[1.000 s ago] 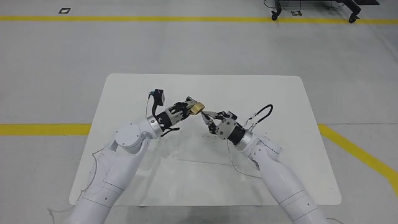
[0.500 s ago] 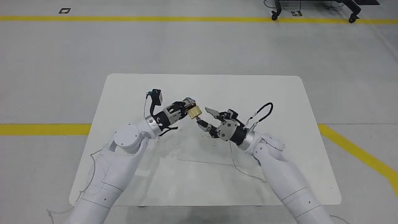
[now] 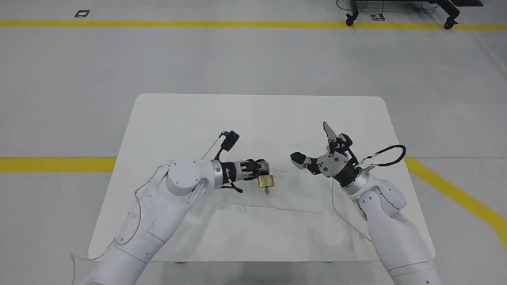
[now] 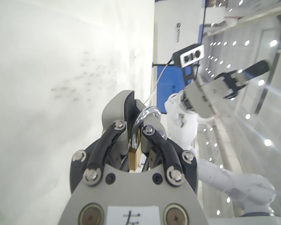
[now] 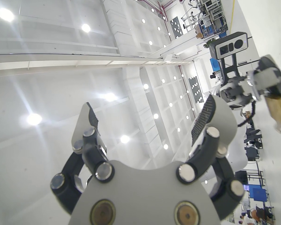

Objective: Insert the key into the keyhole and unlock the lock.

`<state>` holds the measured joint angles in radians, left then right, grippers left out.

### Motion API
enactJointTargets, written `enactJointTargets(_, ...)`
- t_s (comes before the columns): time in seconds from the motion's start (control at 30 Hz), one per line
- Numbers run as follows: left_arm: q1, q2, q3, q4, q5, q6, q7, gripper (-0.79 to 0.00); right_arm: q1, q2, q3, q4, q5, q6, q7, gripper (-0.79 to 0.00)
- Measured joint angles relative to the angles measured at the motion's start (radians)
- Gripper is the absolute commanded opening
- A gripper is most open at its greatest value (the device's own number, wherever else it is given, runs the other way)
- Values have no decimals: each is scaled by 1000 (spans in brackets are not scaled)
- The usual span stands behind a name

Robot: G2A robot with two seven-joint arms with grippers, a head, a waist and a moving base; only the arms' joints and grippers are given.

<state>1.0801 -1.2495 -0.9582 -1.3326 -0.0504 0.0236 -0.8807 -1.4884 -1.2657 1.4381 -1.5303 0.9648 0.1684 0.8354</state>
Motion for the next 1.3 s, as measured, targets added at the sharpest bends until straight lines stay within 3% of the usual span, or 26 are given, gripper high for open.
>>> enactJointTargets(0.13, -11, -6, 33, 13, 37, -10, 6, -785, 0, 0, 0, 0, 0, 0, 0, 0)
enactJointTargets(0.27, -22, -7, 48, 26, 64, -1, -2, -640, 0, 0, 0, 0, 0, 0, 0, 0)
enactJointTargets(0.4, -25, -4, 47, 27, 74, -8, -18, -360, 0, 0, 0, 0, 0, 0, 0, 0)
enactJointTargets(0.43, -25, -3, 47, 27, 75, -9, -28, -126, 0, 0, 0, 0, 0, 0, 0, 0)
enactJointTargets(0.47, -25, -2, 47, 27, 74, -10, -36, -3, 0, 0, 0, 0, 0, 0, 0, 0)
enactJointTargets(0.7, -26, 2, 30, 21, 64, -23, -33, 0, 0, 0, 0, 0, 0, 0, 0, 0)
enactJointTargets(0.9, 28, 9, -31, -55, -17, -210, 56, 0, 0, 0, 0, 0, 0, 0, 0, 0)
enactJointTargets(1.13, 109, 22, -107, -125, 35, -392, 236, 0, 0, 0, 1, -2, -2, -4, -5, 0)
enactJointTargets(1.3, 156, 33, -171, -172, 190, -468, 425, 0, -20, 0, 30, -60, -64, -143, -96, 0)
